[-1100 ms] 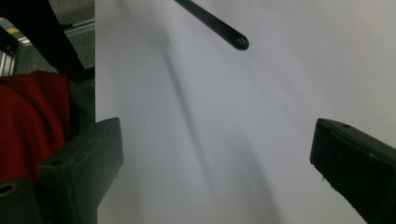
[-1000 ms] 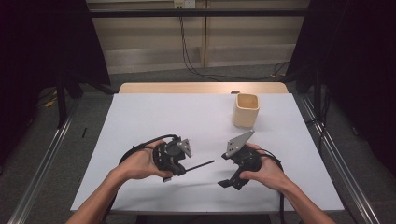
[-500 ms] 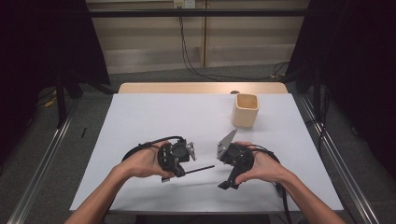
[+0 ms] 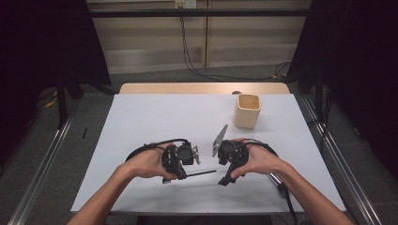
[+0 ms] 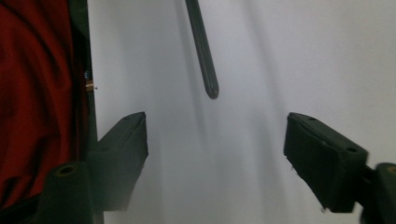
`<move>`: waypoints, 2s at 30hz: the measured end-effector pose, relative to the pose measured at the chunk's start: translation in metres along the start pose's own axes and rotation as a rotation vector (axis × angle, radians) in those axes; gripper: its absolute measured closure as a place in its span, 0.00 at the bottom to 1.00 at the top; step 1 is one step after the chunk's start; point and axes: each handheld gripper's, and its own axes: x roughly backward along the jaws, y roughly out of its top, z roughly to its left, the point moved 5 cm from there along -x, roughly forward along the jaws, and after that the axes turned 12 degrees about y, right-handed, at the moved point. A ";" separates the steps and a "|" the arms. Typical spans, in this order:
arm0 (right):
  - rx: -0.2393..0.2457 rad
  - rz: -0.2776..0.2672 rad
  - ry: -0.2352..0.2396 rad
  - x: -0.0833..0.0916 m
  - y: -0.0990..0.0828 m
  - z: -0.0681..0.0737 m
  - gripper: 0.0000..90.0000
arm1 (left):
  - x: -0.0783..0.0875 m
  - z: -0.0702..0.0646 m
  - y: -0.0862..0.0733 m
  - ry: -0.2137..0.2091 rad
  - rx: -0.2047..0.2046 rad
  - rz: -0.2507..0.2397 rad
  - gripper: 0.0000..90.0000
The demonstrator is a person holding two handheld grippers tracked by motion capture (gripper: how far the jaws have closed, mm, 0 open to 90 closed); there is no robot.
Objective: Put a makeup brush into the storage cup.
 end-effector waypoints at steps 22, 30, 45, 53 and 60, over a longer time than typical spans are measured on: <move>0.078 -0.034 0.024 -0.006 0.018 0.002 0.77 | -0.004 -0.001 0.007 0.015 -0.004 -0.020 0.96; 0.092 -0.034 0.041 -0.008 0.020 0.002 0.93 | -0.005 -0.002 0.007 0.013 -0.002 -0.037 0.96; 0.106 -0.054 0.065 -0.006 0.018 0.000 0.96 | -0.003 0.004 0.002 -0.003 0.022 -0.067 0.91; 0.106 -0.064 0.066 -0.004 0.015 0.000 0.96 | -0.007 0.006 -0.001 0.006 0.080 -0.118 0.68; 0.102 -0.082 0.060 -0.002 0.013 -0.002 0.96 | -0.007 0.014 -0.008 0.055 0.155 -0.187 0.39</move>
